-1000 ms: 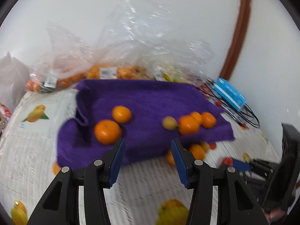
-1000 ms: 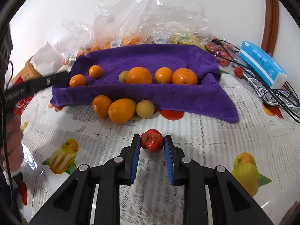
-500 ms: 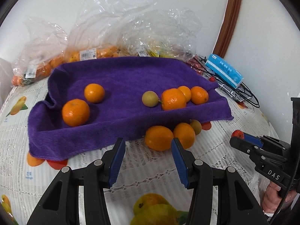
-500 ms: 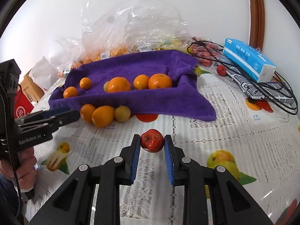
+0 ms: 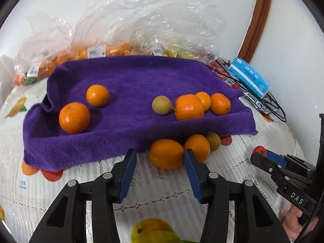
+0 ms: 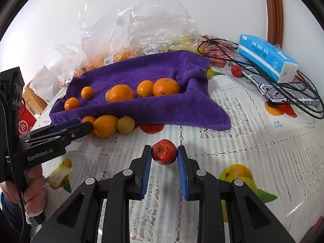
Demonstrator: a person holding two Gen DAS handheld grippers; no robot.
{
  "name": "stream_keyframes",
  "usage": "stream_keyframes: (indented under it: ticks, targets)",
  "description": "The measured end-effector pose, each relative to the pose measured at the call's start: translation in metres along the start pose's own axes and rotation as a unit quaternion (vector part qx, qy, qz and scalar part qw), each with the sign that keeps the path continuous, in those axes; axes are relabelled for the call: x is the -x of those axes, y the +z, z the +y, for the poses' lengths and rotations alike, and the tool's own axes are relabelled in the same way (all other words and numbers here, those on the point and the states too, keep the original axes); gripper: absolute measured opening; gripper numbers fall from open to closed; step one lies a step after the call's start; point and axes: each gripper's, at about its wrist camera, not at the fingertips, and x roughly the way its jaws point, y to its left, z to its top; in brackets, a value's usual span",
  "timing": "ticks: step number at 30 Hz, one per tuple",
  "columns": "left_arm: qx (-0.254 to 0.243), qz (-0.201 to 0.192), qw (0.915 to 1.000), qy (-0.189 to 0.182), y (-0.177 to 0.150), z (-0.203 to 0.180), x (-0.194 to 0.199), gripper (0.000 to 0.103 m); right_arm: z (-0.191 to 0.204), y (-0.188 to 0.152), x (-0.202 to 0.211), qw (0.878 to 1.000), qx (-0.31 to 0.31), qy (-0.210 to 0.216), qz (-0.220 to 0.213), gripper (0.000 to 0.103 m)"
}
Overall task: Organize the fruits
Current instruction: 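Grasp an orange from the sheet with the left tool while the right tool holds the red fruit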
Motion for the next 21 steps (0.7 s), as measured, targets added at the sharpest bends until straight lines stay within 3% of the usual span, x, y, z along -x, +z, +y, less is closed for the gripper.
stream_keyframes:
  ticks: [7, 11, 13, 21]
  targets:
    - [-0.018, 0.008, 0.9998, 0.009, -0.001, -0.010, -0.005, 0.042, 0.000, -0.001, 0.000, 1.000, -0.002, -0.004, 0.000, 0.026]
    - [-0.022, 0.020, 0.9989, 0.035, 0.001, -0.017, -0.013, 0.042, 0.000, 0.000, -0.001, 1.000, 0.000, -0.001, 0.001, 0.026]
    - [-0.019, 0.014, 0.9993, 0.030, 0.001, -0.017, -0.010, 0.036, -0.001, 0.000, -0.002, 1.000, -0.001, 0.000, 0.005, 0.026]
    - [-0.001, 0.019, 0.9993, 0.033, -0.001, -0.008, -0.009, 0.036, -0.001, 0.000, -0.001, 1.000, -0.005, -0.001, 0.005, 0.026]
